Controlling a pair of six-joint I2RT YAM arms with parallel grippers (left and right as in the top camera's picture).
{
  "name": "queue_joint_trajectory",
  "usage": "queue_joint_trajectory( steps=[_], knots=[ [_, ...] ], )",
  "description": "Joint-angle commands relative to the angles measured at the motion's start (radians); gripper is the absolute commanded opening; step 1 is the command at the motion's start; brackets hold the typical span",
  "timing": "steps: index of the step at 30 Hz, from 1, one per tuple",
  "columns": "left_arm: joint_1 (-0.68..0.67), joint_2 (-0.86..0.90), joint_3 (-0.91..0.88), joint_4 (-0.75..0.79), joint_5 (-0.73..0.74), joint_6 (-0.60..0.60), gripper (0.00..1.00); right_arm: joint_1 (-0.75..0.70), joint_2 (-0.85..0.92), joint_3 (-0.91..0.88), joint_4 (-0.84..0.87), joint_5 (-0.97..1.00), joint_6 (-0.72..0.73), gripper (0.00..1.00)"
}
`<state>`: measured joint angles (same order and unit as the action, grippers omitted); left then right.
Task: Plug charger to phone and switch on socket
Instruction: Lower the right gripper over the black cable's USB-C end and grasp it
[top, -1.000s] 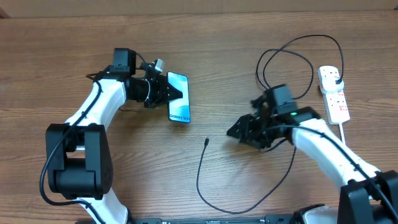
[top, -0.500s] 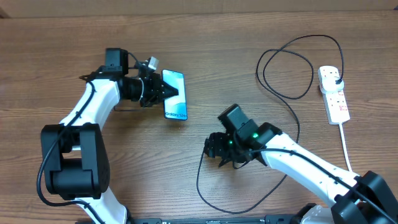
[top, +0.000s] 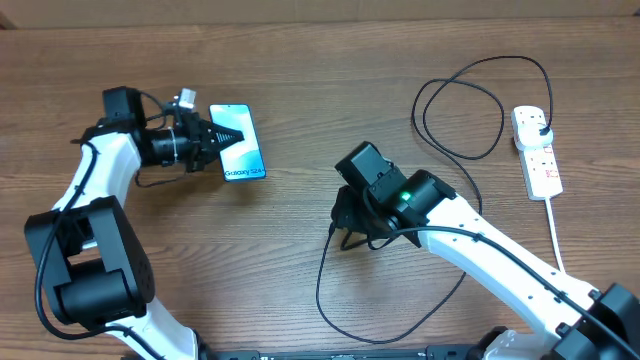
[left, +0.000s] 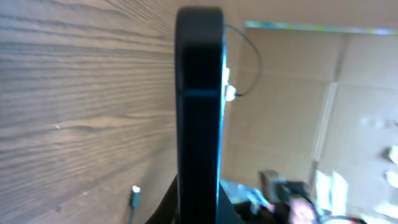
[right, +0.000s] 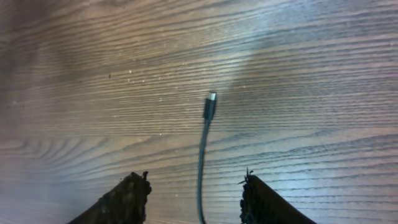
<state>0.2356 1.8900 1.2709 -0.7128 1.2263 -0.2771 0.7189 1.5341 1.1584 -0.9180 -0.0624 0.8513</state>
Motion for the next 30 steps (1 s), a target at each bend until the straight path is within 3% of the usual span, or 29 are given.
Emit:
queue_joint_trajectory(
  steps=[1,6,16,23,30],
  knots=[
    [-0.017,-0.001,0.02,-0.066,0.166,0.156,0.04,0.007,0.072,0.008,-0.003,0.027,0.04,0.48],
    [-0.025,-0.001,0.02,-0.146,0.143,0.303,0.04,0.06,0.15,0.008,0.031,0.039,0.085,0.44],
    [-0.028,-0.001,0.018,-0.155,0.1,0.308,0.04,0.163,0.32,0.008,0.076,0.195,0.173,0.41],
    [-0.039,-0.001,0.014,-0.154,0.066,0.307,0.04,0.161,0.327,0.008,0.12,0.196,0.196,0.31],
    [-0.053,-0.001,0.014,-0.154,0.06,0.307,0.04,0.161,0.327,-0.003,0.136,0.209,0.223,0.3]
  ],
)
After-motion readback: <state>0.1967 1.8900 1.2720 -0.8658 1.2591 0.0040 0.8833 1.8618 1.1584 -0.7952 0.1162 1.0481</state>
